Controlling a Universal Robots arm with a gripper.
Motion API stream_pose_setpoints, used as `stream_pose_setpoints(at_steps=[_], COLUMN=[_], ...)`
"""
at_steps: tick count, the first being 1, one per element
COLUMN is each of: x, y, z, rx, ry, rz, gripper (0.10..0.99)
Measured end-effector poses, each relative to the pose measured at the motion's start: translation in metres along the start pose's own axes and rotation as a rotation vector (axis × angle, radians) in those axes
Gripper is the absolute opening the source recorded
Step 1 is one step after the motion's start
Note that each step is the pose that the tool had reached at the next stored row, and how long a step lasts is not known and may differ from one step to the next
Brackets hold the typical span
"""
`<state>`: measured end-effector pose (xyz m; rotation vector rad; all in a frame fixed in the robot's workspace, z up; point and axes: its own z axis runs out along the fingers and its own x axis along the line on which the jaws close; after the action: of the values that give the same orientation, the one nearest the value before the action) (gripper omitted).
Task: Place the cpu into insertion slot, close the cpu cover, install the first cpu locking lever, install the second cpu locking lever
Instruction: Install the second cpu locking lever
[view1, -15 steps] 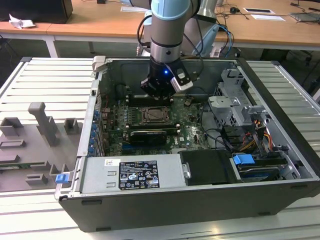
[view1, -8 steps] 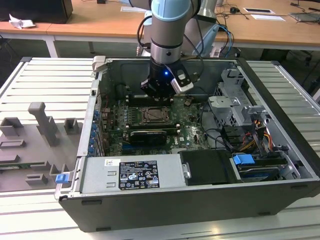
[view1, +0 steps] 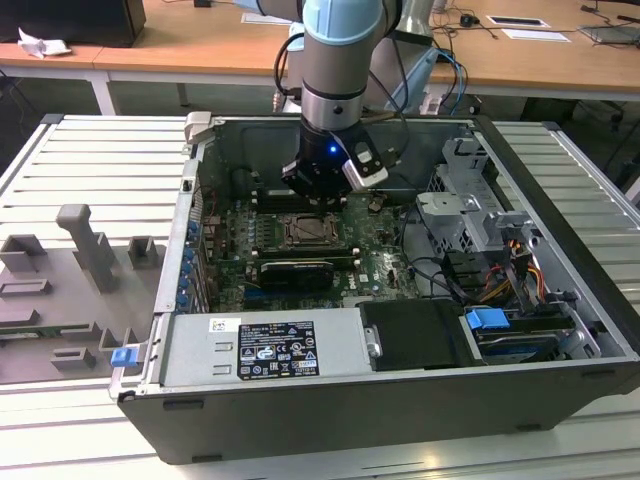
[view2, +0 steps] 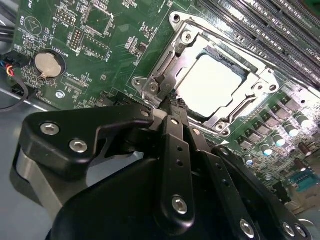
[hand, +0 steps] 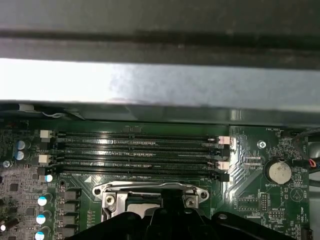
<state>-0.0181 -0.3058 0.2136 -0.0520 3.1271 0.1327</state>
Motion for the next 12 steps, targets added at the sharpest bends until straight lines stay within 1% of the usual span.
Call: stream_pose_setpoints(at_steps=[2,3,5,6,8,10,12], x=[0.0000,-0.0001,-0.0002,-0.0002,-0.0001,0.0001,0.0003], y=[0.0000,0.0002,0.0007,0.0011,-0.0028,-0.0079,-0.0141], z=[-0.0013,-0.0031,-0.0084,-0.0132,-0.0133,-0.0134,-0.0138], rx=[0.000,0.000,0.000,0.000,0.001,0.005,0.006], ry=[0.0000,-0.0001,-0.0002,-0.0001,0.0000,0.0002,0.0001], rz=[0.000,0.000,0.000,0.000,0.000,0.000,0.000], gripper=[0.106,0.106,0.106,0.106,0.106,0.106,0.106])
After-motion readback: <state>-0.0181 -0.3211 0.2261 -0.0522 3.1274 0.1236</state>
